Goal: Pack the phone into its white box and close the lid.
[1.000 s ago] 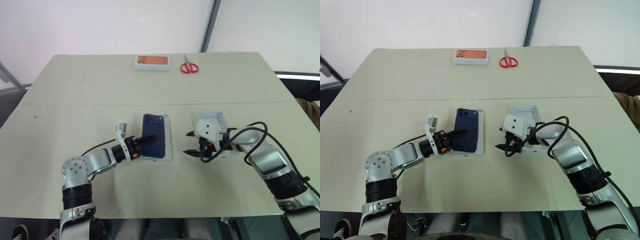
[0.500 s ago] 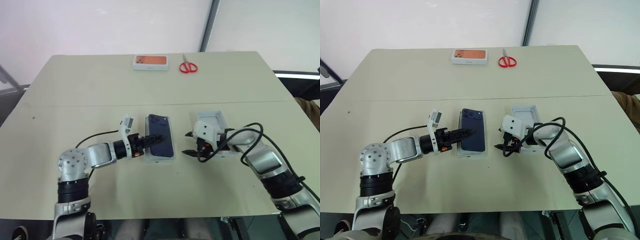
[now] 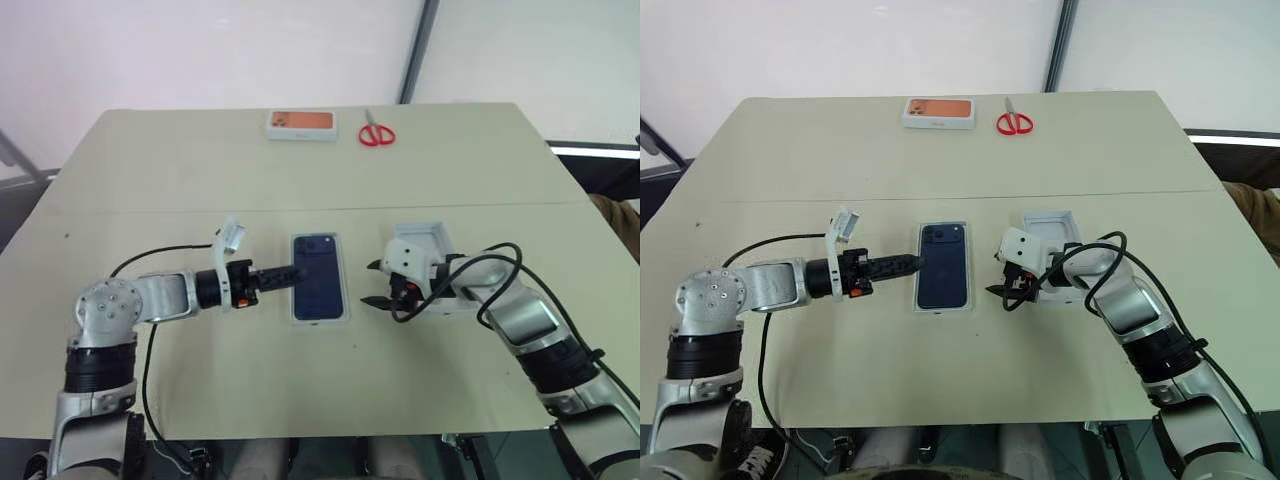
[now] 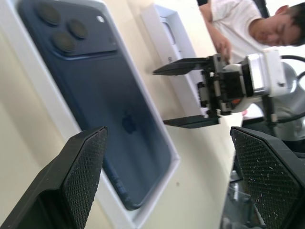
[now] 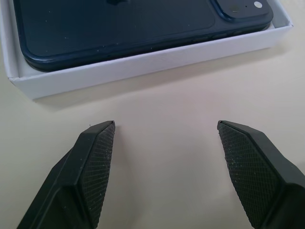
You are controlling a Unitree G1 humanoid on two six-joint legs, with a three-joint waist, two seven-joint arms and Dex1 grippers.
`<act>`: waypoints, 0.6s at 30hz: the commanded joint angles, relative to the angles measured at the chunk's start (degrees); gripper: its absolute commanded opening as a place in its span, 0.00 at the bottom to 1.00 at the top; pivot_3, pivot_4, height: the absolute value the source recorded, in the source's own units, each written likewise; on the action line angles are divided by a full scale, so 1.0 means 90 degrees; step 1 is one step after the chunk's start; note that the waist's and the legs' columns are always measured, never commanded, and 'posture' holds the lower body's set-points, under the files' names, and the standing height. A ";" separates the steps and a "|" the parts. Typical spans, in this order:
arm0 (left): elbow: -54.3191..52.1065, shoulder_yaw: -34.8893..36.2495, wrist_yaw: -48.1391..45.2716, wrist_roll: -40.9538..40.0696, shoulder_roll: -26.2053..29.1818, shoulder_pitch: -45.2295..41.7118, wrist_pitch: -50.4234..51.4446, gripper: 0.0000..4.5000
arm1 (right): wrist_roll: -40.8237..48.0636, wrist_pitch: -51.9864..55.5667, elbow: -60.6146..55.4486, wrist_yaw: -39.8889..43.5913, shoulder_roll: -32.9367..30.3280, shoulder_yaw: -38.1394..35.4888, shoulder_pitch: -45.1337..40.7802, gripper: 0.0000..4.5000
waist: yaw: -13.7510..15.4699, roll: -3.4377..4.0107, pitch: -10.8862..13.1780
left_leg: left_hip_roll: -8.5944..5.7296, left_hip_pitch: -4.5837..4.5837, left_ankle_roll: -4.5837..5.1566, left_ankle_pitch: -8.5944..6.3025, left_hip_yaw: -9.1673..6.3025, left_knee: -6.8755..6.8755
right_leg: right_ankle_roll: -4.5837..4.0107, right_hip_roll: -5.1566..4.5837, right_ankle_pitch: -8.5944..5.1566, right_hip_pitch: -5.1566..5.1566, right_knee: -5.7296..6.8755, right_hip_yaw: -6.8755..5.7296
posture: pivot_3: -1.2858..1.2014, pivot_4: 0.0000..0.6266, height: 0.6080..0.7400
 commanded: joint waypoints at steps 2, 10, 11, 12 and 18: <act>0.0275 0.0022 -0.0165 0.0833 0.0314 -0.0084 -0.0573 0.69 | 0.0160 -0.0084 -0.0065 -0.0001 0.0071 -0.0204 -0.0087 0.61 | -0.0008 0.0000 0.0000 | 0.0001 0.0000 0.0000 0.0000 0.0000 -0.0001 | 0.0000 0.0001 0.0000 -0.0001 0.0000 0.0000 | 0.52 0.24 1.00; 0.0151 -0.0786 -0.0704 0.2103 0.0526 0.0153 -0.1067 0.01 | -0.0312 -0.0475 0.0348 -0.0484 0.0388 0.0024 -0.0190 0.00 | 0.0008 0.0000 0.0000 | -0.0002 0.0000 0.0001 0.0000 0.0000 -0.0002 | 0.0000 -0.0002 0.0000 0.0000 -0.0001 0.0000 | 0.52 0.24 1.00; 0.0109 -0.1203 -0.0825 0.2535 0.0608 0.0220 -0.1333 0.01 | -0.0353 -0.0502 0.0361 -0.0519 0.0443 0.0056 -0.0186 0.00 | 0.0009 0.0000 0.0000 | -0.0002 0.0000 0.0000 0.0000 0.0000 -0.0002 | 0.0000 -0.0002 0.0000 -0.0001 0.0000 0.0001 | 0.52 0.24 1.00; 0.0086 -0.1581 -0.0885 0.2954 0.0657 0.0266 -0.1612 0.01 | -0.0401 -0.0533 0.0376 -0.0559 0.0484 0.0094 -0.0183 0.00 | 0.0003 0.0000 0.0000 | -0.0002 0.0000 0.0000 0.0000 0.0000 -0.0003 | 0.0000 -0.0002 0.0000 -0.0001 -0.0001 0.0000 | 0.52 0.24 1.00; 0.0231 -0.1833 -0.0961 0.3212 -0.0193 0.0096 -0.1725 0.01 | -0.0522 -0.0578 0.0416 -0.0596 0.0581 0.0144 -0.0166 0.00 | 0.0059 0.0008 -0.0005 | -0.0005 0.0006 0.0007 -0.0004 -0.0005 0.0004 | 0.0000 -0.0006 0.0000 0.0012 -0.0001 -0.0007 | 0.52 0.24 1.00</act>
